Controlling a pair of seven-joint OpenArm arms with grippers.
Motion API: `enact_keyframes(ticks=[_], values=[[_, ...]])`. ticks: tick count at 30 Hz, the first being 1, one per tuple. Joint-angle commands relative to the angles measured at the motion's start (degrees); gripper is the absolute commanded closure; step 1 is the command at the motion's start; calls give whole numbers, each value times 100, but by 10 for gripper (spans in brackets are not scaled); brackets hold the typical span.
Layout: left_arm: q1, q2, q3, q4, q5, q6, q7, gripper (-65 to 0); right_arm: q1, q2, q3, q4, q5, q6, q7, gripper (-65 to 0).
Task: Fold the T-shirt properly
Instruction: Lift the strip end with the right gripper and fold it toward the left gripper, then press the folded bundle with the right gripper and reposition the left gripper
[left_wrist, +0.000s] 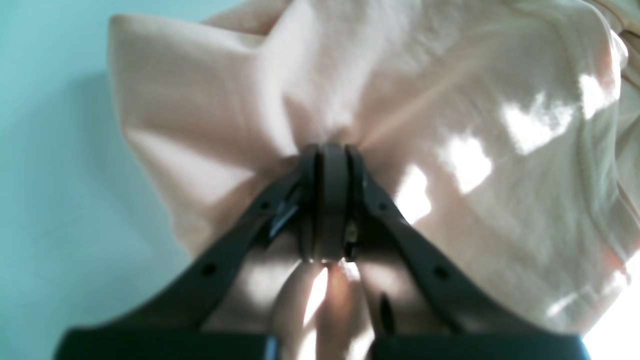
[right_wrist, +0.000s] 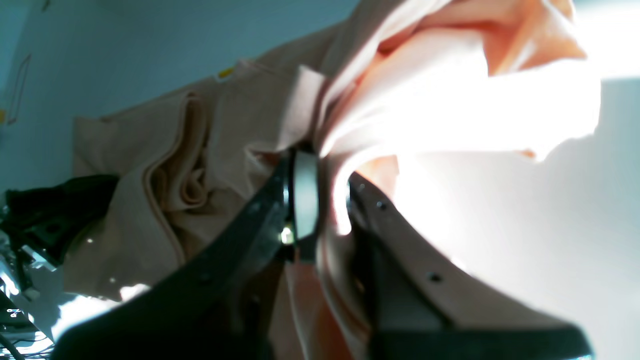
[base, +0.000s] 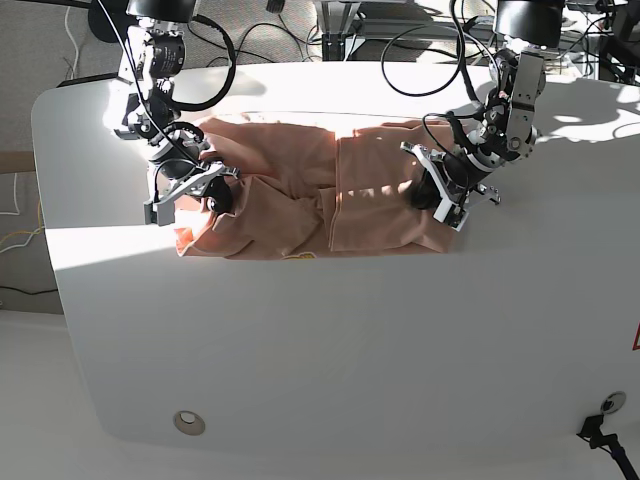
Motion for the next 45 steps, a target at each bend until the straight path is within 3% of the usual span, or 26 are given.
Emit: enact_keyframes(ticks=[1,4,12,17,22,29,30,33,34,38,43,45], values=[[22,-46,-6,4,136,34,266,0,-26,19,-388,739,107,-163,122,0],[22,-37,-6,4,136,34,266,0,-53,10,-959,1328,107,-462,-19,0],[22,-28,-6,4,136,34,266,0,114,-711,-1979,1372,63,-453,-45,0],[22,-28,-6,4,136,34,266,0,343,-1203,-2524,1214,-438,-453,-45,0],[22,-28,-6,22,136,34,266,0,501,-1335,-2902,1020,-588,-453,-36,0],[5,-28,-111,277,127,34,266,0,624,-1352,-2937,792,-614,-479,-36,0],[22,-28,-234,408,127,34,266,-49,633,-1352,-2937,774,-614,-479,-36,0],[31,-28,-524,734,127,34,275,-326,695,-1352,-3008,686,-614,-479,-36,-167],[31,-28,-586,848,127,34,301,-348,703,-1352,-3087,677,-623,-479,-36,-218],[5,-28,-946,1437,119,34,574,-337,835,-1352,-3421,616,-632,-479,-36,-317],[-4,-20,-1817,2237,119,42,574,-336,1591,-1378,-4362,-149,-614,-497,69,-319],[-13,-20,-2344,2404,127,51,547,-335,1855,-1378,-4406,-167,-614,-497,184,-319]])
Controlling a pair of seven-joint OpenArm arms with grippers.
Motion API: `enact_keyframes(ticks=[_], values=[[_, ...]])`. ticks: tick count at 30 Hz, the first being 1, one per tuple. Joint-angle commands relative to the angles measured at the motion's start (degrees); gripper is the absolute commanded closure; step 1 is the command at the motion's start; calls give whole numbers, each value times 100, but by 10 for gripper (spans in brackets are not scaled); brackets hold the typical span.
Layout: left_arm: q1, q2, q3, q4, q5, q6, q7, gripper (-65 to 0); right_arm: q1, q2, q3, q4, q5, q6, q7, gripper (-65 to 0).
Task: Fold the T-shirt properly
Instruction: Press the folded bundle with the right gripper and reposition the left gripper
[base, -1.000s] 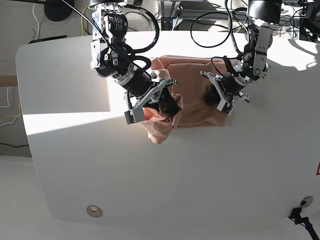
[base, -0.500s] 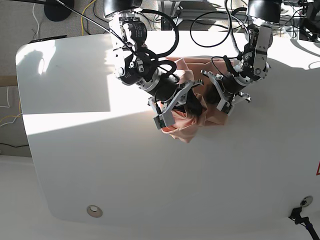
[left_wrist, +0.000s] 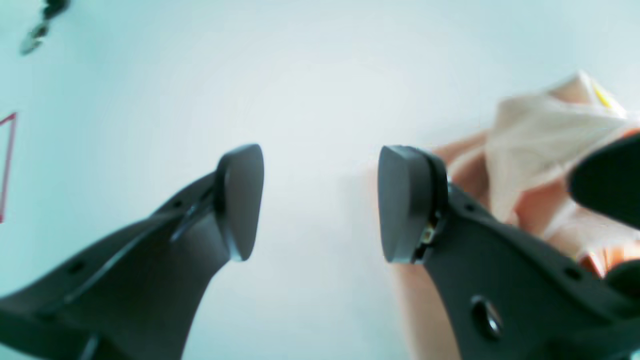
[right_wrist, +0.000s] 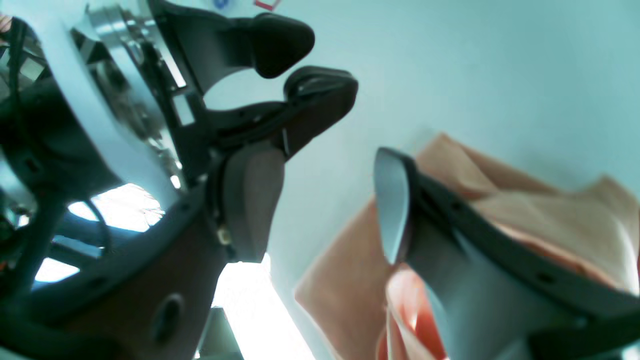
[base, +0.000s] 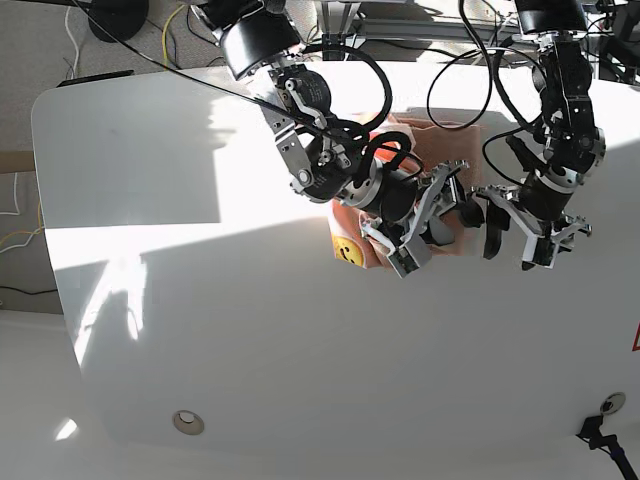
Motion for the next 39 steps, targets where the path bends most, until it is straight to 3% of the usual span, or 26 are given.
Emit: enact_keyframes(ticks=[1,6,10,15,20,24,30,34,39], values=[[-155,-59,-533,258,-111,77,-301,-335,227,-51,27,107,81,111,46,-319],[-357,-121,-1624,240,-67,60,-301,-335,465,133,783,107,125,111,37,-319],[-173,-437,-1685,232,-102,60,-292,-335,368,555,968,133,133,111,37,-319],[118,-349,-1685,223,-93,60,-292,-335,-10,924,968,265,-420,111,63,-319],[416,-323,-1580,223,-102,60,-292,-335,-371,924,1144,274,-1660,163,72,-319],[548,-332,-1457,223,-102,60,-292,-335,-502,924,1275,309,-2249,163,72,-319],[548,-332,-1448,223,-102,60,-292,-335,-538,889,1240,282,-2662,137,81,-319],[548,-323,-1448,223,-102,60,-292,-335,-538,862,827,282,-2671,111,81,-318],[548,-323,-1448,223,-102,60,-292,-335,-511,229,669,150,-2680,111,81,-318]])
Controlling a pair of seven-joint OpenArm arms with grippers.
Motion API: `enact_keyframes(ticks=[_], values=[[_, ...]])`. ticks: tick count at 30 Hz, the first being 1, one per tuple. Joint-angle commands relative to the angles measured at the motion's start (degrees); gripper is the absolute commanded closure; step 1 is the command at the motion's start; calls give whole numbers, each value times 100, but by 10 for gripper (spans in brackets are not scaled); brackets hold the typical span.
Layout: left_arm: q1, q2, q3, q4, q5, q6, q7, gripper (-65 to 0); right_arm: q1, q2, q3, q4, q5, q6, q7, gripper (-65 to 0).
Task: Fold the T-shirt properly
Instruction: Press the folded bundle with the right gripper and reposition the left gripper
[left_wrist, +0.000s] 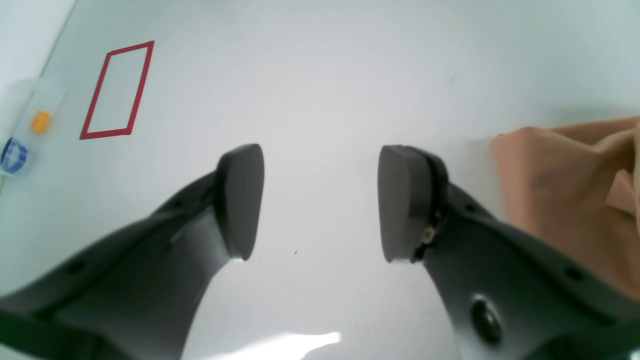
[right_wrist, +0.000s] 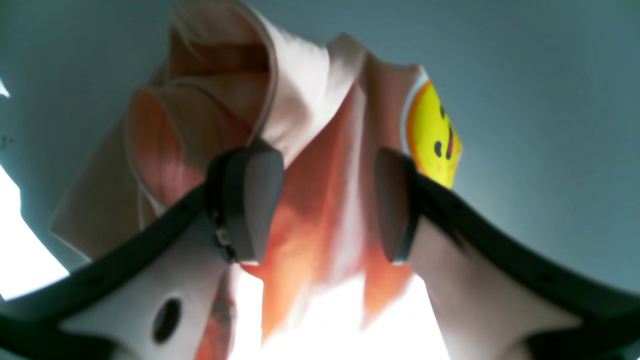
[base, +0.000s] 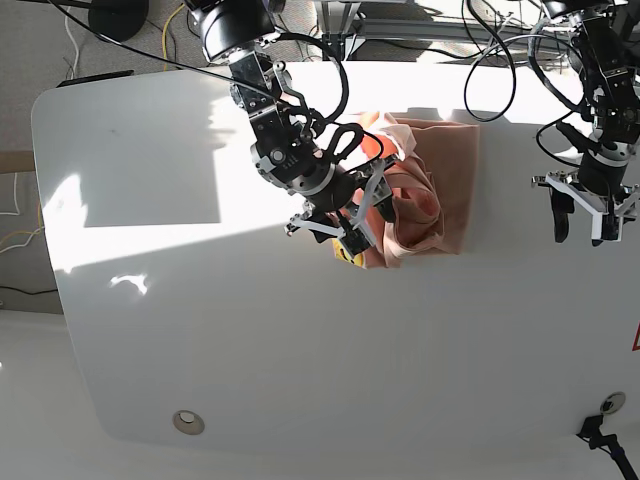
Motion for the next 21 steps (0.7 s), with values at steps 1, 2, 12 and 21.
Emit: enact_keyframes(ticks=[1,2,12,21], values=[[-51,-82,-27,96,-36,16,-148,-335,116,-278,-145,-18,15,-9,116,-318],[-51,-82,-27,96,-36,16,-148,-335,204,-331,-259,-53,15,-9,116,-318],[20,-82,-36,114,-36,16,-148,-335,1022,-453,-1455,-941,534,-572,714,-318],[-103,-100,-27,131,-36,16,-148,-335,1611,-129,-804,-449,666,-722,529,-318]])
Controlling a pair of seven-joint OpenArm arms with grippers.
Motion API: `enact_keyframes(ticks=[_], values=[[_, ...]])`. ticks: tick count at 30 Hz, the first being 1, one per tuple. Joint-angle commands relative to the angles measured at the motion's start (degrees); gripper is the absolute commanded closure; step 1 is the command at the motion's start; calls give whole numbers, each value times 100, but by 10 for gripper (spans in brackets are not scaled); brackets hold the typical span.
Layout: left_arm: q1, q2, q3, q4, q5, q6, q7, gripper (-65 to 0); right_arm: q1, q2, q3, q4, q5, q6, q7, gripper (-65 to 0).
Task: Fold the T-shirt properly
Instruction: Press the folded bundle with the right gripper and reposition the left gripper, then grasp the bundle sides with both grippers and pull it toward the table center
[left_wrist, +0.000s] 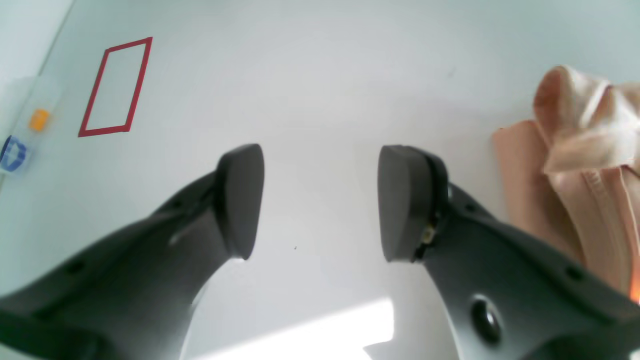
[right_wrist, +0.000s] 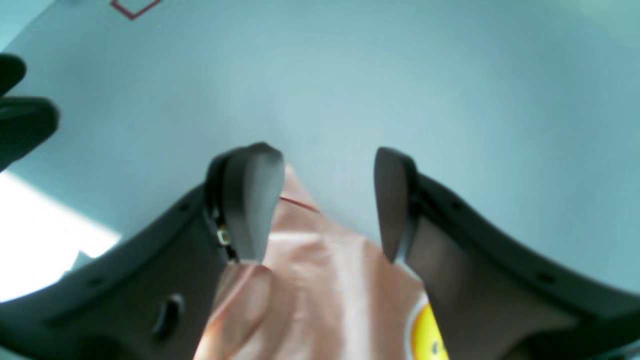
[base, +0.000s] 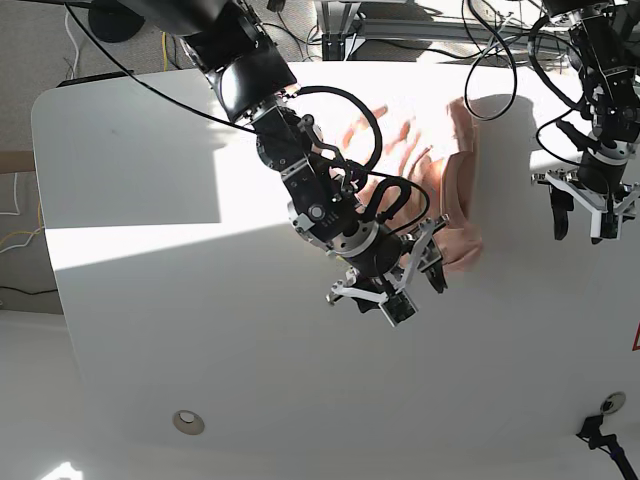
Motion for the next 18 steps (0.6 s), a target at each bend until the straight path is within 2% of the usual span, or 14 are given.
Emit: enact_keyframes(ticks=[1,5,8,10,13,15,16,17,18], values=[[-121,-100,-36,122,-58,34,-157,-335,63,235,158,190,67,30,-127,-318],[-112,-100,-45,131,-67,25,-157,-335,-394,657,167,401,58,30,-153,-318],[-42,-47,26,360,-199,-19,-139,-335,-675,709,167,401,49,30,-65,-318],[134,93,175,483,-586,-195,-130,-335,-746,709,167,366,49,30,146,-318],[547,111,562,597,-1043,-257,-130,-317,-640,674,167,111,49,30,207,-318],[785,111,878,597,-1219,-257,-130,-204,-499,674,167,-109,49,30,401,-314],[846,111,984,580,-1228,-257,-130,-120,-447,674,167,-259,49,30,550,-294],[881,111,1098,562,-1210,-257,-130,-35,-447,674,167,-373,49,30,699,-254],[890,111,1213,544,-1201,-257,-130,0,-412,674,167,-487,49,30,858,-200]])
